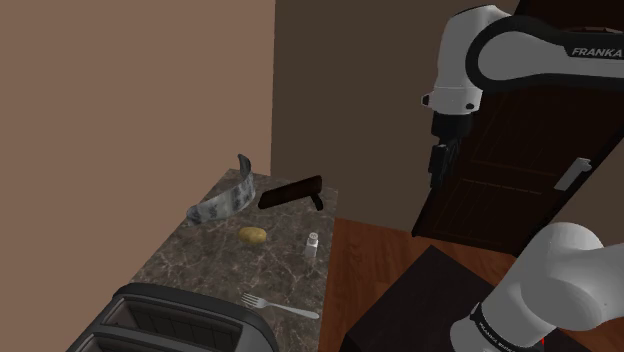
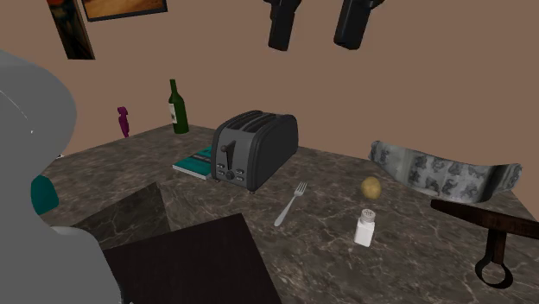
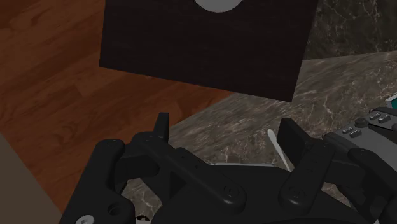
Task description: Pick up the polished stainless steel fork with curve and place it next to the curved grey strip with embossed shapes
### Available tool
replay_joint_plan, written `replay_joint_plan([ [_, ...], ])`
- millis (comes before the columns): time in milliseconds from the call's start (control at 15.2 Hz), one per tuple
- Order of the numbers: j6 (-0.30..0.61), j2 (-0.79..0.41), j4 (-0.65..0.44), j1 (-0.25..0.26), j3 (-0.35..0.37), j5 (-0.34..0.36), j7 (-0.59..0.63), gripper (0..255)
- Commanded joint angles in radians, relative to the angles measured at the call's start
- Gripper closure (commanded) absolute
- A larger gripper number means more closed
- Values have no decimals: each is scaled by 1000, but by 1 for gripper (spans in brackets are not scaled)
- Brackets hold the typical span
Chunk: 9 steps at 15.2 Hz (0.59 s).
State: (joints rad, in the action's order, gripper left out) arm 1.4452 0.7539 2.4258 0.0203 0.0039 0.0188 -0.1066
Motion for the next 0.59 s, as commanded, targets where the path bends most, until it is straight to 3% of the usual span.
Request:
replay_joint_plan([
  [0, 0, 0, 0, 0, 0, 0, 0, 0],
  [528, 296, -108, 139, 60, 79, -73, 50, 0],
])
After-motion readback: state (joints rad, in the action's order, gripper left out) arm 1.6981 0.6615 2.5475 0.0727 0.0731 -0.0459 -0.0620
